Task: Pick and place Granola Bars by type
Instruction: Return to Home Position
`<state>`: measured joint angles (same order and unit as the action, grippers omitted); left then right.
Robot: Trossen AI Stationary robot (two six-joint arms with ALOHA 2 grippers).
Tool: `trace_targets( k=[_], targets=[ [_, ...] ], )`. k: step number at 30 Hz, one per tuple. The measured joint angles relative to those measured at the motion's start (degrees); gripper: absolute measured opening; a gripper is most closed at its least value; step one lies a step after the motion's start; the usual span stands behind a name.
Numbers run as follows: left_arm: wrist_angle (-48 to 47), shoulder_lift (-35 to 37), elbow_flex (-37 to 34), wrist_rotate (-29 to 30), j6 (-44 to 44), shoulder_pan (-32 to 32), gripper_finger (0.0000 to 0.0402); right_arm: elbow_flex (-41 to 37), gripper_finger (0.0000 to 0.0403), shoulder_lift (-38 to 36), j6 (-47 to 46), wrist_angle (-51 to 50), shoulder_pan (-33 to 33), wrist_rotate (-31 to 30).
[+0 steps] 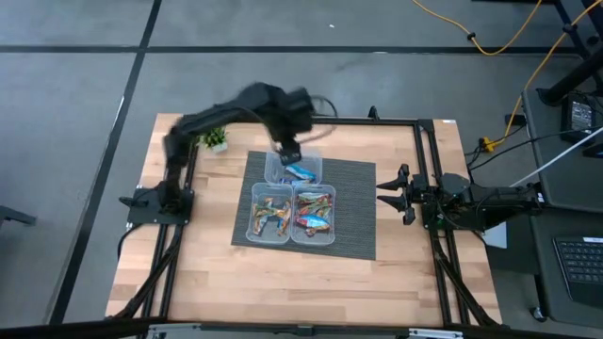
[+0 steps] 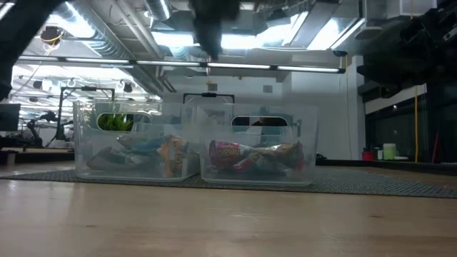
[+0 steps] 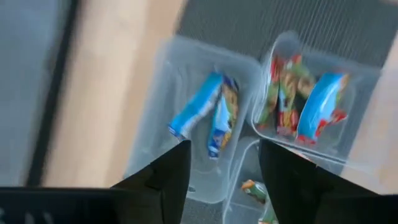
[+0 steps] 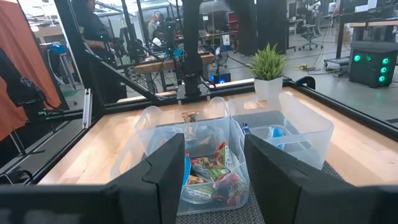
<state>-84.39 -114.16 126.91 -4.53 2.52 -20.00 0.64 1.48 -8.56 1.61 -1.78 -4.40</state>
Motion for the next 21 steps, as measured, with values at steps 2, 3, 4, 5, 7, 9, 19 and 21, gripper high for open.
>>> trace_targets(
  k=[2,3,4,5,7,9,19,21],
  targets=[
    [0.7,4.7,0.0,0.5,0.4,-0.6,0.0181,0.0,0.0169,0.0,0.0,0.0,0.0,0.0],
    [1.1,7.3,0.0,0.5,0.7,-0.9,0.0181,0.0,0.0169,0.0,0.0,0.0,0.0,0.0],
    [1.9,10.0,0.0,0.5,1.1,-1.1,0.0179,0.0,0.0169,0.0,0.0,0.0,0.0,0.0],
    [3.2,12.6,0.0,0.5,1.5,-1.3,0.0178,0.0,0.0169,0.0,0.0,0.0,0.0,0.0],
    [6.1,17.8,0.0,-0.1,1.8,-1.2,0.0176,0.0,0.0169,0.0,0.0,0.0,0.0,0.0],
    [8.9,22.7,0.0,-0.6,2.9,-0.8,0.0176,0.0,0.0169,0.0,0.0,0.0,0.0,0.0],
    [18.3,53.2,-27.5,1.0,5.7,4.9,0.0180,0.0,0.0169,0.0,0.0,0.0,0.0,0.0],
    [27.7,61.3,-40.0,0.8,5.0,5.0,0.0180,0.0,0.0169,0.0,0.0,0.0,0.0,0.0]
  ],
)
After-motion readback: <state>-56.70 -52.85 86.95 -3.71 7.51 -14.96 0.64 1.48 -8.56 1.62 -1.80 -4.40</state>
